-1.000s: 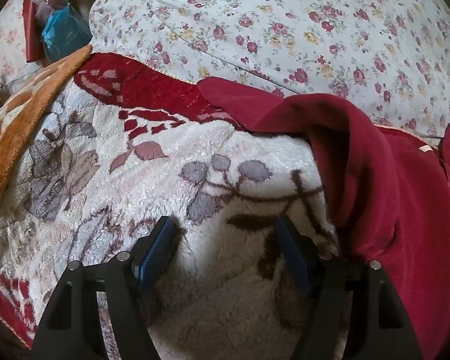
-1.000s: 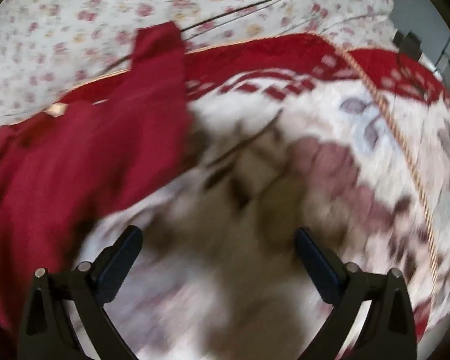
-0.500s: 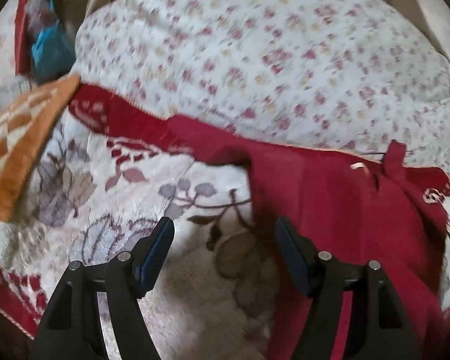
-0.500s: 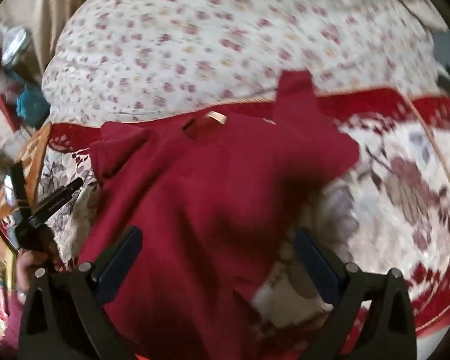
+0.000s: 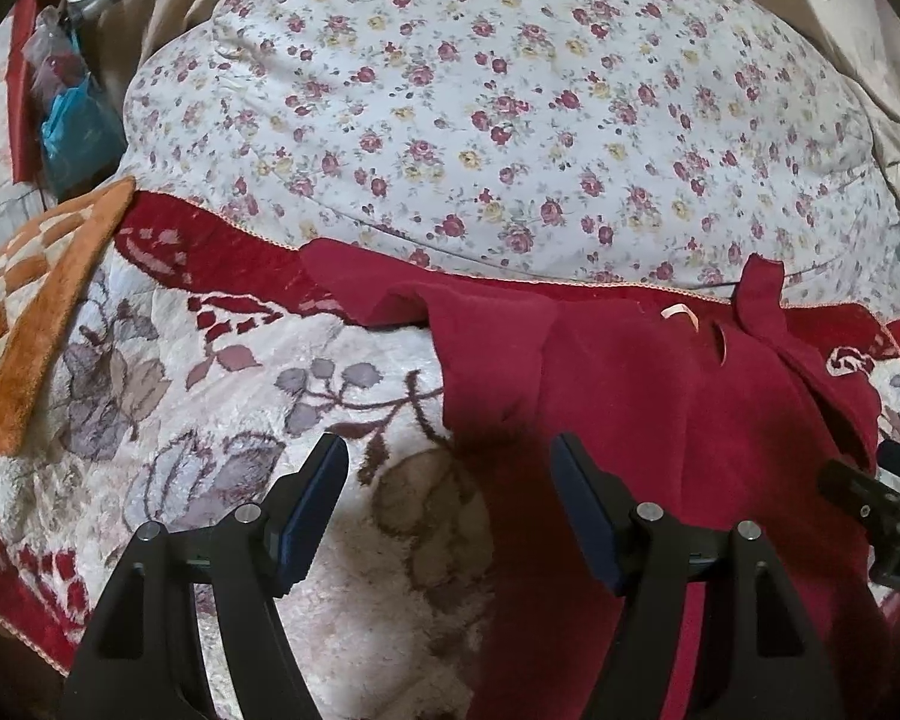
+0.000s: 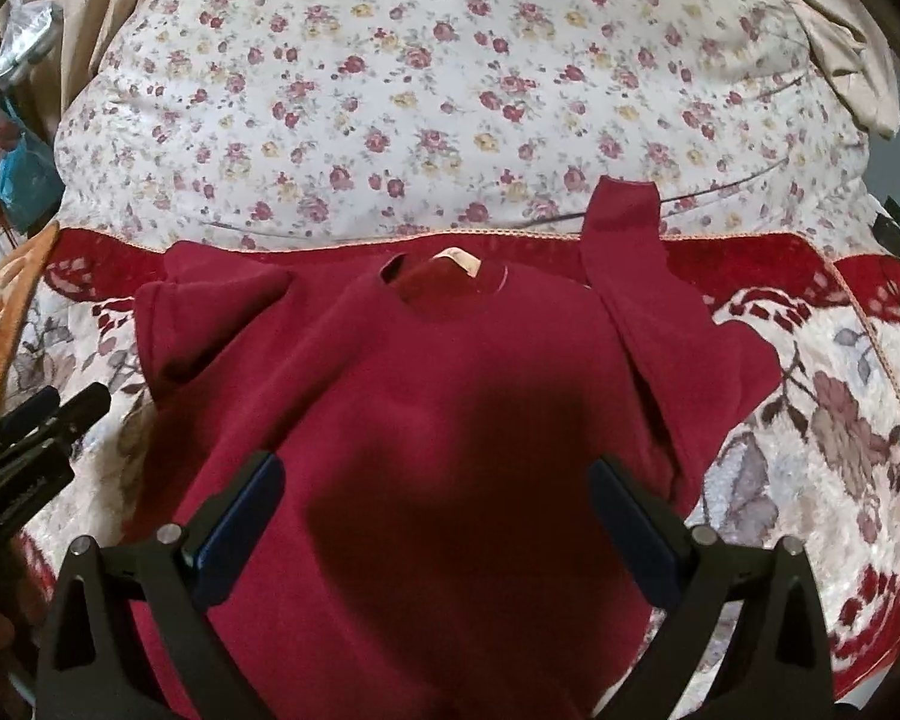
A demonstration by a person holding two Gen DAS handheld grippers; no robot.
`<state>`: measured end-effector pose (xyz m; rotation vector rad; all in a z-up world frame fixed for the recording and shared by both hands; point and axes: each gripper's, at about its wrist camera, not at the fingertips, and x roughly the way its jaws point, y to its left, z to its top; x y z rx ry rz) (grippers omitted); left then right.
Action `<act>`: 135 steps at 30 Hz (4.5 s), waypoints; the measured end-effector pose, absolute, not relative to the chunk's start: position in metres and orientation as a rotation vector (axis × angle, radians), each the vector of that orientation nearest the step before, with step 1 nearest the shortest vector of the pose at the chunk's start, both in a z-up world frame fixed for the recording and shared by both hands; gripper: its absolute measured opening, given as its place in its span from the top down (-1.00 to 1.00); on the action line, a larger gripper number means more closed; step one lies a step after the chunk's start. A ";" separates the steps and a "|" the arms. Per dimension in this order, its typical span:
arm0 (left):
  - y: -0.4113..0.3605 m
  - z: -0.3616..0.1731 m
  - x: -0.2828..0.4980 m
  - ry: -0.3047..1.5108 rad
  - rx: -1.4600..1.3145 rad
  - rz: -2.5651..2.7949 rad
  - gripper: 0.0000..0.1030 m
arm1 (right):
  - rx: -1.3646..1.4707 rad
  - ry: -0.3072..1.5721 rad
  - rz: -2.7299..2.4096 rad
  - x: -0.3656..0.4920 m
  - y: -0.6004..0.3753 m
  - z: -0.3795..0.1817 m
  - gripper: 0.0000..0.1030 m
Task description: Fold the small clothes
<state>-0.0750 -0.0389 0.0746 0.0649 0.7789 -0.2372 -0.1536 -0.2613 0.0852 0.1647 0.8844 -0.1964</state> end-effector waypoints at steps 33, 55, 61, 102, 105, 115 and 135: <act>-0.061 0.073 -0.067 0.775 0.133 -0.237 0.04 | 0.199 0.925 -0.232 -0.144 -0.270 0.057 -0.99; -0.062 0.072 -0.068 0.762 0.145 -0.226 0.04 | 0.158 0.939 -0.210 -0.136 -0.255 0.054 -0.99; -0.061 0.072 -0.068 0.762 0.145 -0.227 0.04 | 0.154 0.945 -0.208 -0.133 -0.251 0.053 -0.99; -0.062 0.063 -0.065 0.780 0.139 -0.233 0.04 | 0.148 0.972 -0.218 -0.122 -0.253 0.051 -0.99; -0.061 0.063 -0.065 0.777 0.135 -0.234 0.04 | 0.149 0.972 -0.218 -0.122 -0.253 0.052 -0.99; -0.054 0.064 -0.060 0.787 0.127 -0.213 0.04 | 0.154 0.970 -0.222 -0.114 -0.256 0.049 -0.99; 0.004 0.079 0.031 0.865 -0.010 -0.124 0.04 | 0.151 0.967 -0.152 -0.095 -0.252 0.049 -0.99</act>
